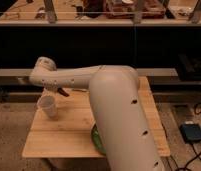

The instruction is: Place the pepper in the ceramic cup

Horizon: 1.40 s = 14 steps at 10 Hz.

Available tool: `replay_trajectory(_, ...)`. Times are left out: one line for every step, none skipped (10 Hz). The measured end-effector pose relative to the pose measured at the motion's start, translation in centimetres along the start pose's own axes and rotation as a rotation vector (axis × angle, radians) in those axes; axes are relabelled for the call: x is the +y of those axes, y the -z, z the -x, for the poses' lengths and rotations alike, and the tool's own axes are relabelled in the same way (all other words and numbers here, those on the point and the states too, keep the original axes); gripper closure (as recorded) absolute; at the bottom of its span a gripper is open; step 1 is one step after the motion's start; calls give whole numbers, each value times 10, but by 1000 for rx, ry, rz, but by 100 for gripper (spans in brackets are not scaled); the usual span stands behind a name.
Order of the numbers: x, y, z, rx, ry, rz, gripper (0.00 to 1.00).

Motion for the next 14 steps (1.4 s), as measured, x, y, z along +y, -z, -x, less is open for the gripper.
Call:
replay_trajectory(3,10,-4,1,0,-11,99)
replay_trajectory(5,16,-8,5,-1,-36,100)
replay_trajectory(5,17,-12,13,1,-69,100)
replay_trajectory(2,14,-14,18,6,-93,100)
replay_trajectory(-3,11,-16,24,13,-122,100)
replay_trajectory(-8,6,-20,27,22,-151,100)
replay_trajectory(-14,0,-22,30,32,-181,100)
replay_trajectory(-20,-6,-26,30,46,-211,100)
replay_trajectory(-33,-12,-32,31,73,-240,100)
replay_trajectory(-43,-12,-39,37,93,-254,100)
replay_trajectory(-50,-11,-42,41,107,-268,100)
replay_trajectory(-56,-5,-43,54,136,-274,100)
replay_trajectory(-60,1,-45,65,154,-268,100)
replay_trajectory(-72,8,-49,76,178,-267,100)
